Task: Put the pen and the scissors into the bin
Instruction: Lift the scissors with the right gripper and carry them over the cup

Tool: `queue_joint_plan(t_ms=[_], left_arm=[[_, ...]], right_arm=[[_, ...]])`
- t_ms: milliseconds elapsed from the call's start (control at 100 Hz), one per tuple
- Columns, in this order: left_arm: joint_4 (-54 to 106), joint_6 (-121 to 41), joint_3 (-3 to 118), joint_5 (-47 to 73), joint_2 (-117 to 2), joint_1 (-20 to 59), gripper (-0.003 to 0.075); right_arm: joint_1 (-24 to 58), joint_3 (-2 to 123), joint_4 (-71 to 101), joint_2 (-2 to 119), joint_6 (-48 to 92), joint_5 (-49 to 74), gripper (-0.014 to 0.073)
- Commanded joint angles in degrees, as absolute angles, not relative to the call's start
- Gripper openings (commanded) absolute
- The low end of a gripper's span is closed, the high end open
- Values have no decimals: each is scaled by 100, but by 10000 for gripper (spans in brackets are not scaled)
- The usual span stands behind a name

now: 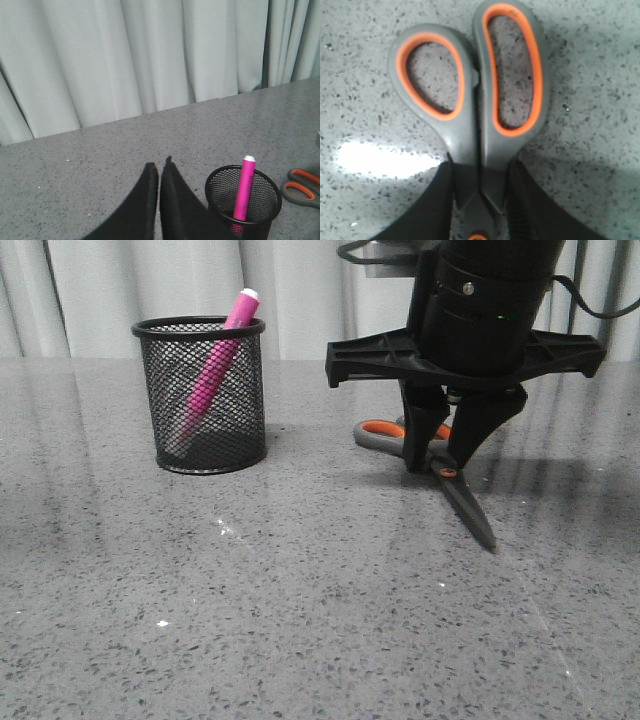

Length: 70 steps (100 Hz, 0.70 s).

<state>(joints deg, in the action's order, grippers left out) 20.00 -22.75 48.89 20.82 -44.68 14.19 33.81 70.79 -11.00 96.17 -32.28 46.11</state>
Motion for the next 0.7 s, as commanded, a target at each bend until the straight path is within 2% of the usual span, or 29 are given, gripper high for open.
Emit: queue_joint_plan(t_ms=[0,320,410,580,690], left_arm=[[2109,-2207,5044,1659,-4428,1413,-22],[2109,-2207,5044,1576,-4428,1413,-22],[2109,-2207,5044,1537,-4428,1413,-22],[2109,-2207,5044,1488,-4428,1413,-22],[2109,-2207,5044,1488,-4428,1413,-22]], right_arm=[[3439,7243,-1219,9186,-3135,4190,-74],[3557,7157,-1695,8124,-3220,2760,-74],[3557,6995,-1695,7928,-3220,1832,-74],[3566,6577,-1722,7885,-3220,-636,-74],[3566,6519,-1724,8070,-3209,-1577,-74]])
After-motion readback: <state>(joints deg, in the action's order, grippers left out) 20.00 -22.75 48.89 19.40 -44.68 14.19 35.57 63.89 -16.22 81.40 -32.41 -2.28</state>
